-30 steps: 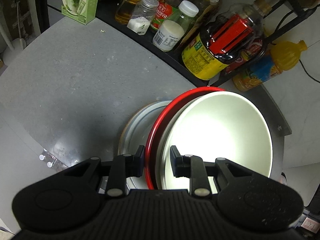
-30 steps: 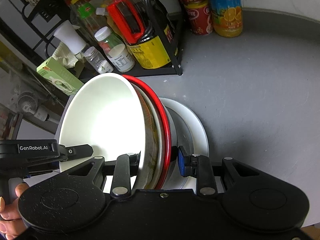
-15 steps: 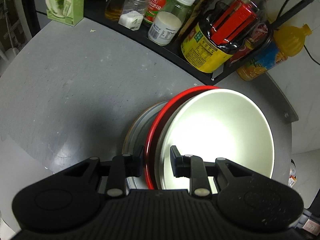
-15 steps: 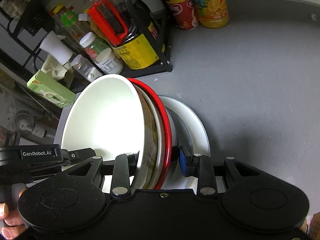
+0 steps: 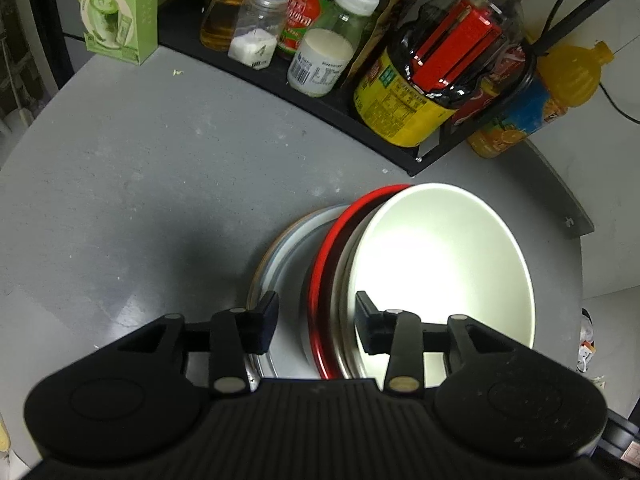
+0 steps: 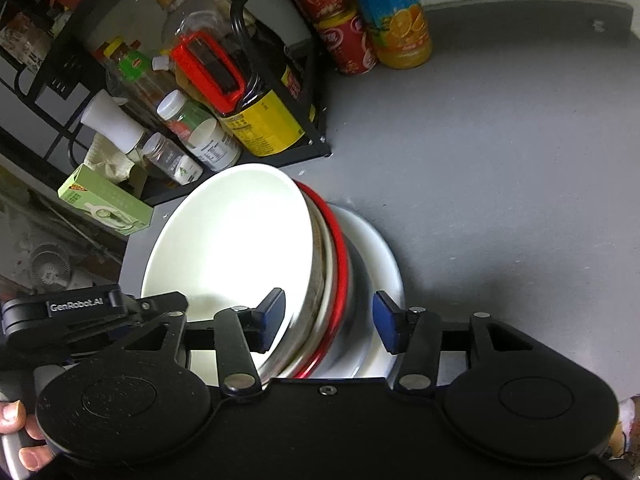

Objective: Organize plates and bowls

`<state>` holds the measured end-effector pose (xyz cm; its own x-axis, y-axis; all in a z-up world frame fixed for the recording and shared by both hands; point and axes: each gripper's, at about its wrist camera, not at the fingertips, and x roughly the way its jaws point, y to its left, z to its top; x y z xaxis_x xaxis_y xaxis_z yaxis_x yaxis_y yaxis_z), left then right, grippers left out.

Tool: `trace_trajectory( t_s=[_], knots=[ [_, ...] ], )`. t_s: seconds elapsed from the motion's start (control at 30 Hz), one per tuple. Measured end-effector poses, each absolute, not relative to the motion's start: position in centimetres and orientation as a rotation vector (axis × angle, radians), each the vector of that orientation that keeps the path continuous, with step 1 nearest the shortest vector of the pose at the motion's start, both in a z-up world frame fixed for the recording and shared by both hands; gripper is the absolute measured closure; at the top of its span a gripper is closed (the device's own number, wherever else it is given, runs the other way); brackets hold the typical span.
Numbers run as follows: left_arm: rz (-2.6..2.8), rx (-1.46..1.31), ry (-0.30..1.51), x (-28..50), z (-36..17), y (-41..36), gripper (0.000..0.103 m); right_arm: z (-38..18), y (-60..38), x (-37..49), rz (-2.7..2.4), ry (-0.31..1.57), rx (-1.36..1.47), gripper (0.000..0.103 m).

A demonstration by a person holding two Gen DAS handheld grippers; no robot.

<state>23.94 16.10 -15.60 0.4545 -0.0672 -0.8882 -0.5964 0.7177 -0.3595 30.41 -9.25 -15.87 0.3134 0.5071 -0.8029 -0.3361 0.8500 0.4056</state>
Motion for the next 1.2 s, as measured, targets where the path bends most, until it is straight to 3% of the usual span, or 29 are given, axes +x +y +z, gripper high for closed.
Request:
trace_trajectory(
  t_s=[0.17, 0.3, 0.37, 0.47, 0.87, 1.2],
  knots=[
    [0.375, -0.627, 1.042, 23.5, -14.2, 15.4, 0.041, -14.4, -10.0, 29.4, 0.506, 1.062, 0.145, 0.03],
    [0.364, -0.563, 1.015, 23.3, -13.3, 14.6, 0.023, -13.2, -11.0, 28.4, 0.468, 1.022, 0.13, 0.02],
    [0.356, -0.552, 1.009, 23.1, -12.9, 14.3, 0.02, -12.5, -11.7, 27.9, 0.446, 0.991, 0.125, 0.009],
    [0.329, -0.537, 1.007, 23.2, -12.3, 13.5, 0.017, -11.4, -13.2, 27.4, 0.389, 0.926, 0.126, 0.0],
    [0.246, -0.389, 0.908, 21.3, -8.3, 8.8, 0.01, -8.4, -19.1, 22.9, 0.268, 0.796, 0.147, 0.0],
    [0.247, -0.347, 0.866, 14.2, -5.3, 5.6, 0.008, -6.8, -22.1, 15.2, 0.21, 0.695, 0.134, 0.0]
  ],
)
